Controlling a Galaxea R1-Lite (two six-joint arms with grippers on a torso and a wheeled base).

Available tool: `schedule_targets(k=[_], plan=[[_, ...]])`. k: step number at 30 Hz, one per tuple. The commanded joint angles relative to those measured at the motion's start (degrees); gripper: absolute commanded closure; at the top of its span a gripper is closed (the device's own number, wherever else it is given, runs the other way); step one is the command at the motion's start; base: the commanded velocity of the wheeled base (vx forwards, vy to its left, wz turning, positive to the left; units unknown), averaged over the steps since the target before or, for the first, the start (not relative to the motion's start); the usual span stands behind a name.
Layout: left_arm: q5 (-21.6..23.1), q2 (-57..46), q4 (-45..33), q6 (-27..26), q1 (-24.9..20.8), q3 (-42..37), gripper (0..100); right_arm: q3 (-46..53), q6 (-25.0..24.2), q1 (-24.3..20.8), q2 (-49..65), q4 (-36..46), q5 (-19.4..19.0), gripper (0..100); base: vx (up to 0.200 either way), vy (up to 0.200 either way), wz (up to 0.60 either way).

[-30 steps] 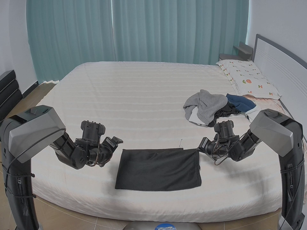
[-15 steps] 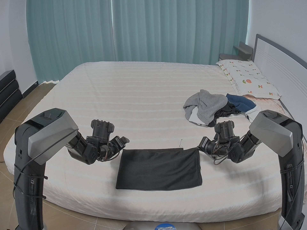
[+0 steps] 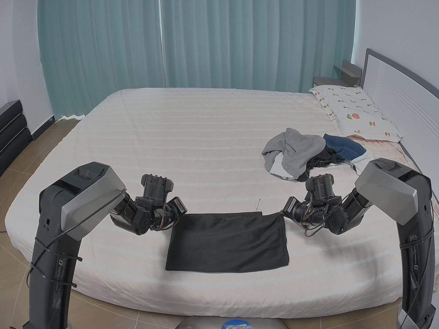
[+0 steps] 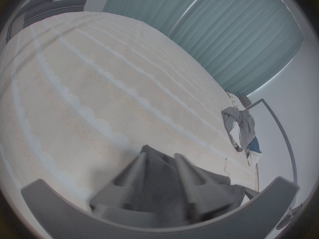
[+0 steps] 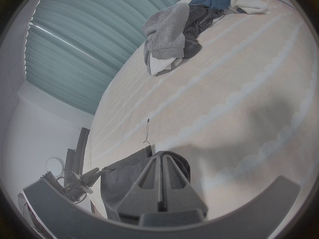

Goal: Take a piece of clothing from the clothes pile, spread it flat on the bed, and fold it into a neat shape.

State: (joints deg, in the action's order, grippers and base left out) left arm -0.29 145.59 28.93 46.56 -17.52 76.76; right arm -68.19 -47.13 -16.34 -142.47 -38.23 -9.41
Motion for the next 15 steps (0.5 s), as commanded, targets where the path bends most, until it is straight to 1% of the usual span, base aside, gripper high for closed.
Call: schedule_targets(k=[1,4,6,9,10,11,13,15], plan=[[-0.41,2.15,-1.42,-0.76,-0.32,1.81,100,-0.1,-0.07,-0.1,-0.18,0.0,0.01,100,0.0,0.0,0.0],[-0.94,2.94,-3.0,-0.94,-0.32,3.57,100,-0.1,-0.07,-0.19,-0.26,-0.09,0.09,100,0.0,0.0,0.0],[-2.17,3.12,-3.0,-0.76,-0.24,4.1,100,-0.01,-0.07,-0.19,-0.26,-0.09,0.18,100,0.0,0.0,0.0],[-5.24,3.47,-2.91,-0.68,-0.15,4.18,100,-0.01,0.02,-0.1,-0.18,-0.09,0.18,100,0.0,0.0,0.0],[-7.09,3.21,-2.82,0.2,-0.15,4.1,100,0.17,0.11,-0.1,-0.18,-0.18,0.18,100,0.0,0.0,0.0],[-7.88,3.03,-2.91,1.43,-0.15,4.01,100,0.17,0.11,-0.1,-0.18,-0.27,0.27,100,0.0,0.0,0.0],[-8.5,2.86,-3.0,4.07,-0.15,3.74,100,0.25,0.11,-0.1,-0.09,-1.32,0.36,100,0.0,0.0,0.0],[-8.5,2.68,-3.09,4.51,-0.15,3.57,100,0.34,0.11,-0.01,-0.18,-2.9,0.53,100,0.0,0.0,0.0]])
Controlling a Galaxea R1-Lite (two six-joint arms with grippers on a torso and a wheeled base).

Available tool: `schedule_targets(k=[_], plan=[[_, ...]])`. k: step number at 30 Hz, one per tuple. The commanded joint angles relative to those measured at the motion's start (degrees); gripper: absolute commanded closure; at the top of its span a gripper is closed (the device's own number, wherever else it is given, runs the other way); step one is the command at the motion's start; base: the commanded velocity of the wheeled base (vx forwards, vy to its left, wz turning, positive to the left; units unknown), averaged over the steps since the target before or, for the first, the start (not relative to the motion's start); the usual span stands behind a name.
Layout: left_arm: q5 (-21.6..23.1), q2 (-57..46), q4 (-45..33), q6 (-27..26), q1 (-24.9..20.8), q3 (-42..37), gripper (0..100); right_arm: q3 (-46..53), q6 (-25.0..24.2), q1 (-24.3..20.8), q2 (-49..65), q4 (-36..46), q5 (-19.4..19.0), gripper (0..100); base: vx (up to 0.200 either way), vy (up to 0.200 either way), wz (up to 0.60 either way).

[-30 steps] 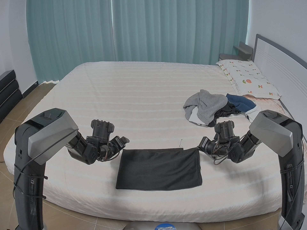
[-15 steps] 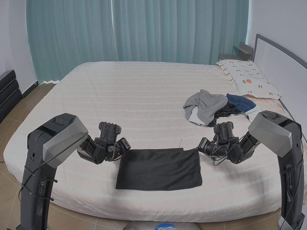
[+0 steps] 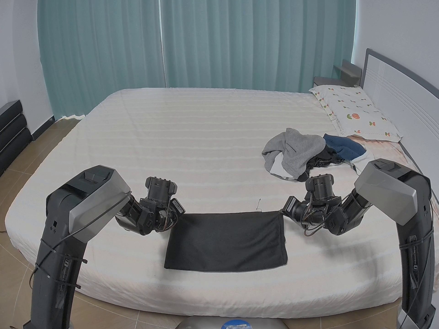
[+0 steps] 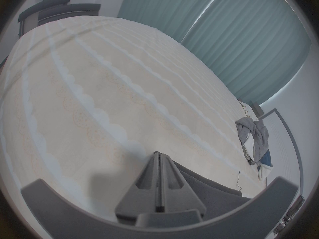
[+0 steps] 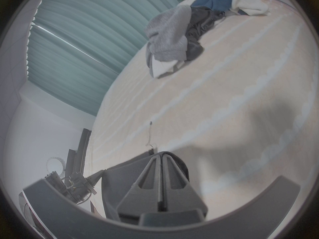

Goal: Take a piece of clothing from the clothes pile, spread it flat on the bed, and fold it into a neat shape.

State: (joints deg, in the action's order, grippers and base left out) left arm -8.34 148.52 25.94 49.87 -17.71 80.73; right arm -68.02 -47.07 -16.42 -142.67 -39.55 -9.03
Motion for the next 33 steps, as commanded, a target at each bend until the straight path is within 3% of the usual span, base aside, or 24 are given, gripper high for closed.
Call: schedule_targets(k=[1,30,31,33], plan=[[-0.63,-0.25,-0.1,1.19,0.05,-0.48,100,0.26,0.05,0.07,0.02,-2.2,0.24,100,0.0,0.0,0.0],[-0.89,0.19,-0.19,1.28,-0.04,-0.66,100,-8.88,3.47,-0.98,-6.4,-0.27,4.55,100,0.0,0.0,0.0],[-0.89,0.02,-0.19,1.37,-0.04,-0.66,0,-8.79,3.47,-1.07,-6.48,-0.36,4.55,100,0.0,0.0,0.0],[-0.8,0.02,-0.19,1.46,-0.04,-0.57,0,-8.79,3.47,-1.07,-6.57,-0.44,4.55,100,0.0,0.0,0.0]])
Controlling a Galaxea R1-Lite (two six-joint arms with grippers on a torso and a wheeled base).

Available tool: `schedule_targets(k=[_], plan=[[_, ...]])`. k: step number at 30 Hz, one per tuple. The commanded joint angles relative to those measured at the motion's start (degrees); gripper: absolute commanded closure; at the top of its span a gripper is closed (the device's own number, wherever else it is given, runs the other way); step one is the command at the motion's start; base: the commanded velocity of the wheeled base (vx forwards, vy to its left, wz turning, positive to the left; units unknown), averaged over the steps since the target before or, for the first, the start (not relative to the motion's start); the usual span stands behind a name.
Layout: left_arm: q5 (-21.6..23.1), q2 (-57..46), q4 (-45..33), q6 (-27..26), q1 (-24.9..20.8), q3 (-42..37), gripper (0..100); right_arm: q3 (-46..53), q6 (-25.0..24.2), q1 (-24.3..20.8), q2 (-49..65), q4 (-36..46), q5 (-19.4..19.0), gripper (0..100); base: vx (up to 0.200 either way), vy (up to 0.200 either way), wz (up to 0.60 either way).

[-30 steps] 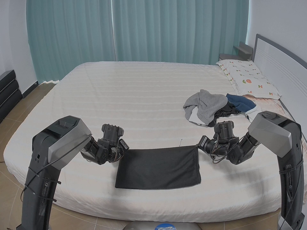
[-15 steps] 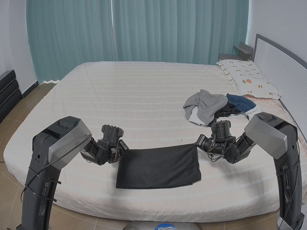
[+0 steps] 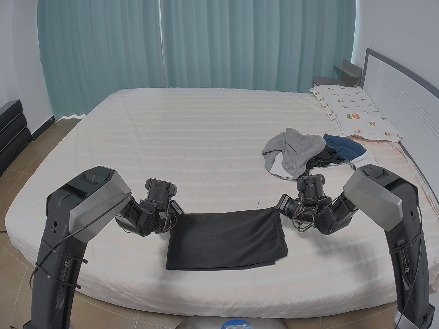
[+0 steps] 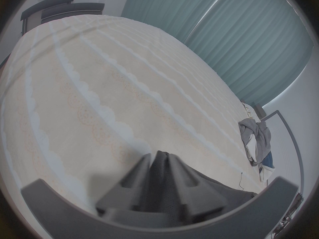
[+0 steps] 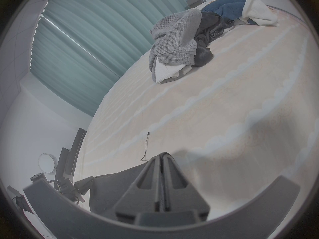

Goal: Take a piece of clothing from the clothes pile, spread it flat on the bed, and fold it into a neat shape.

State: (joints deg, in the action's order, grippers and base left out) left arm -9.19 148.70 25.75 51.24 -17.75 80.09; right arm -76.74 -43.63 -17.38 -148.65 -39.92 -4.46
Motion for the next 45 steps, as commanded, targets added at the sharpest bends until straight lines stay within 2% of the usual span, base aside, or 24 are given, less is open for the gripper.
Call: schedule_targets(k=[1,7,9,15,16,18,20,22,26,45], plan=[[0.05,-0.17,0.01,0.09,0.0,0.06,0,0.36,0.04,-0.37,-0.41,-0.42,-0.11,0,0.0,0.0,0.0],[0.05,-0.25,0.09,0.09,0.0,-0.02,0,1.86,-0.58,0.33,2.4,-0.77,-0.2,0,0.0,0.0,0.0],[-0.04,-0.52,0.18,0.18,0.08,-0.11,0,5.55,-0.49,1.3,5.39,-0.68,-0.9,0,0.0,0.0,0.0],[0.23,-4.47,0.44,6.77,0.61,-2.48,0,21.46,4.08,2.79,14.62,-0.86,-9.69,0,0.0,0.0,0.0],[0.75,-5.88,0.8,7.12,0.61,-4.59,0,25.15,6.8,2.88,16.03,-0.94,-12.15,0,0.0,0.0,0.0],[1.28,-6.93,1.06,7.12,0.7,-6.44,0,28.84,10.23,2.62,16.82,-1.65,-13.82,0,0.0,0.0,0.0],[1.63,-7.02,1.68,7.21,0.87,-7.06,0,31.92,13.84,2.0,16.38,-3.67,-14.08,0,0.0,0.0,0.0],[1.63,-6.93,1.85,7.21,0.87,-7.14,0,33.32,14.8,1.04,15.76,-5.52,-14.08,0,0.0,0.0,0.0],[1.63,-6.85,1.85,7.21,0.87,-7.23,0,34.46,15.24,-0.11,14.53,-7.45,-13.91,0,0.0,0.0,0.0],[1.63,-6.58,1.94,7.03,1.4,-6.88,0,30.86,15.42,-2.04,11.45,-6.39,-13.91,0,0.0,0.0,0.0]])
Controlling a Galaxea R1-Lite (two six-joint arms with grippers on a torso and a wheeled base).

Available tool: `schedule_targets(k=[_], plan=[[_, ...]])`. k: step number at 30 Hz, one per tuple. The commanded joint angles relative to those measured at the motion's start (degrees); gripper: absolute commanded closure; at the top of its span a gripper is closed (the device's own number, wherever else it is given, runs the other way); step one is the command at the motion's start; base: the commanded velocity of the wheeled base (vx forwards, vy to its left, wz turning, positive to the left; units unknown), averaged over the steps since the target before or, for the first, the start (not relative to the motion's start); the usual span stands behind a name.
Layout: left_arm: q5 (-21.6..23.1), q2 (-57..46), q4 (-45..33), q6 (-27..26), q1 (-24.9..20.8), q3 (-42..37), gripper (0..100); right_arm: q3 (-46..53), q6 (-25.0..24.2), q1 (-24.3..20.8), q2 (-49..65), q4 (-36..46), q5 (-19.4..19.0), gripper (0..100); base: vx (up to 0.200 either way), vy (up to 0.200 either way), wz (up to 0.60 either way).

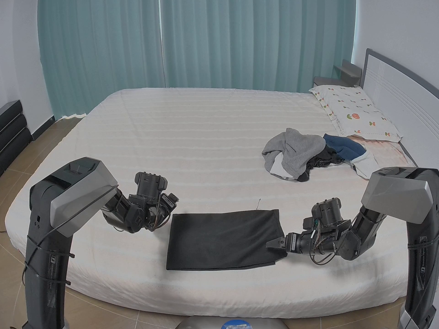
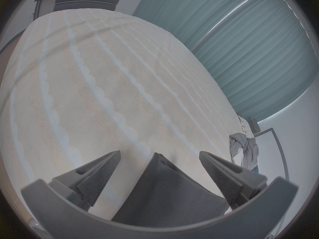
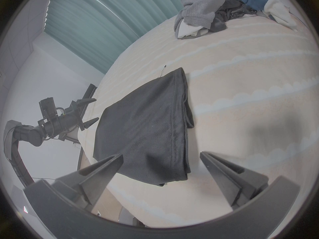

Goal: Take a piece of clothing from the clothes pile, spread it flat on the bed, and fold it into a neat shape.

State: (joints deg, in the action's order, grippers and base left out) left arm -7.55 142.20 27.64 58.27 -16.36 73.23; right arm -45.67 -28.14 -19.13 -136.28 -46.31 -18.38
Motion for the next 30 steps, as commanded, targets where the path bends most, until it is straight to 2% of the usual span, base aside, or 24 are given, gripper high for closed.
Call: schedule_targets(k=[1,6,9,24,30], plan=[[-0.01,-0.08,0.05,0.09,0.01,-0.02,0,-0.13,-0.08,-0.3,-0.83,0.08,0.1,100,0.0,0.0,0.0],[-0.01,-0.08,0.05,0.0,0.01,-0.02,0,2.07,2.21,0.32,-0.39,0.78,0.37,100,0.0,0.0,0.0],[-0.01,-0.08,-0.04,0.0,0.01,0.07,0,2.86,4.14,0.67,-0.57,0.43,2.21,100,0.0,0.0,0.0],[-0.01,-0.08,-0.13,-0.09,0.01,-0.02,0,5.76,4.41,0.67,2.16,0.26,2.74,100,0.0,0.0,0.0],[-0.01,-0.35,-0.13,-0.18,0.01,-0.28,0,6.29,5.99,0.76,1.81,0.35,2.91,100,0.0,0.0,0.0]])
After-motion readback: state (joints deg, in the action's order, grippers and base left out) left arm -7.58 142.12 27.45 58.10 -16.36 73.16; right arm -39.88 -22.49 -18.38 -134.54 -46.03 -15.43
